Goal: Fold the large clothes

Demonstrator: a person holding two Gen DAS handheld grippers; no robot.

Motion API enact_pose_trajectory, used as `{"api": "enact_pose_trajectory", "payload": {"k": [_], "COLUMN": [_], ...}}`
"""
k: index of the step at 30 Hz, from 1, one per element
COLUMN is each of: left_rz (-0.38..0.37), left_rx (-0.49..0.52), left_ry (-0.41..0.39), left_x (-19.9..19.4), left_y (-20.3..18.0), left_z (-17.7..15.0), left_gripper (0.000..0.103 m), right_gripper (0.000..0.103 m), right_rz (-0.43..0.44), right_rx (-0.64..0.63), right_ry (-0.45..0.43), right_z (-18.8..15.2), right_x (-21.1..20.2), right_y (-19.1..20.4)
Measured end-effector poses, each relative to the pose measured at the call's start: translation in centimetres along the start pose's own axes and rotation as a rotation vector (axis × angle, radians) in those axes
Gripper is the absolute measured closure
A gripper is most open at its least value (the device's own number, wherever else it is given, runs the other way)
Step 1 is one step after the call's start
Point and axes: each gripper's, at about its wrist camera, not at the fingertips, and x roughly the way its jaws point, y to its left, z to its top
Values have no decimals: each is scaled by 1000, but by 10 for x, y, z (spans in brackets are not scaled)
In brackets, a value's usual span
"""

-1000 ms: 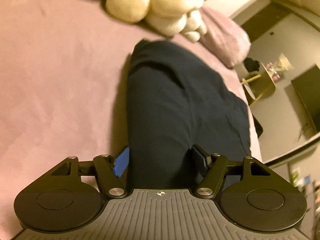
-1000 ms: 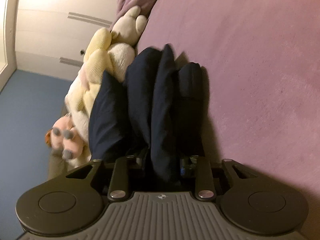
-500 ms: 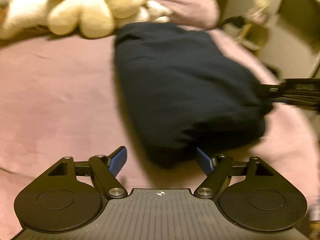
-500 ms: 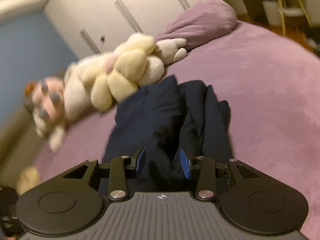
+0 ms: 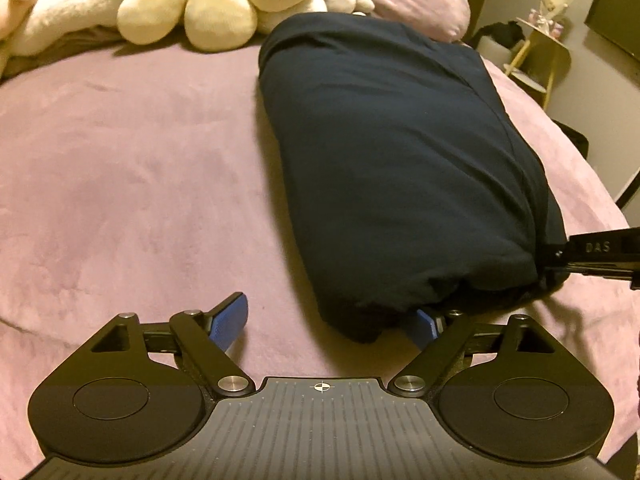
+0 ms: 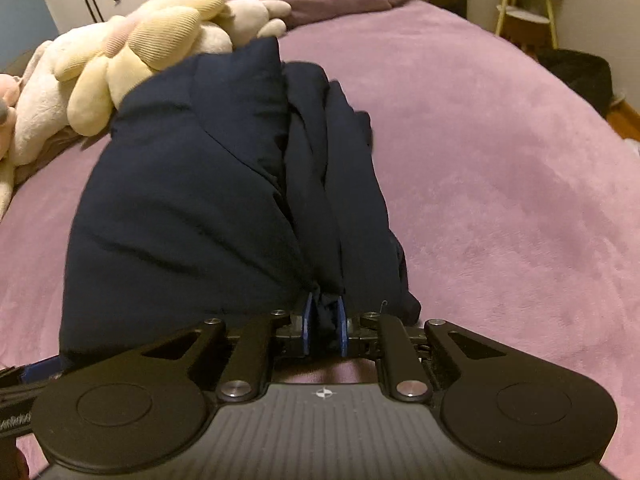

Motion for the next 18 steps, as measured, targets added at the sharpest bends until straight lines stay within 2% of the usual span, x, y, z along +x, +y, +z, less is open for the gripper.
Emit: {"api": "enact_pose_trajectory", "payload": {"k": [5, 9, 11, 14, 16, 18], "left_rz": [-5, 31, 39, 36, 16, -35], "left_rx": [-13, 2, -7, -4, -11, -44], "left_ry": [8, 15, 14, 7, -35, -91], "left_x": [4, 10, 7, -14, -36, -56], "left_y": [1, -3, -4, -2, 5, 14], "left_z": [2, -1, -3, -6, -9, -9], "left_gripper": [14, 6, 6, 12, 12, 10], "right_gripper": [90, 90, 90, 90, 89, 86], "right_rz": [-5, -5, -2, 6, 19, 39], "right_rx": [8, -5, -12, -34, -65, -49], "right_ry": [37, 21, 6, -23, -66, -92], "right_z": [10, 5, 1, -5, -12, -18], "right_x": [17, 20, 22, 15, 3, -9], "right_y": [4, 6, 5, 3, 1, -4]}}
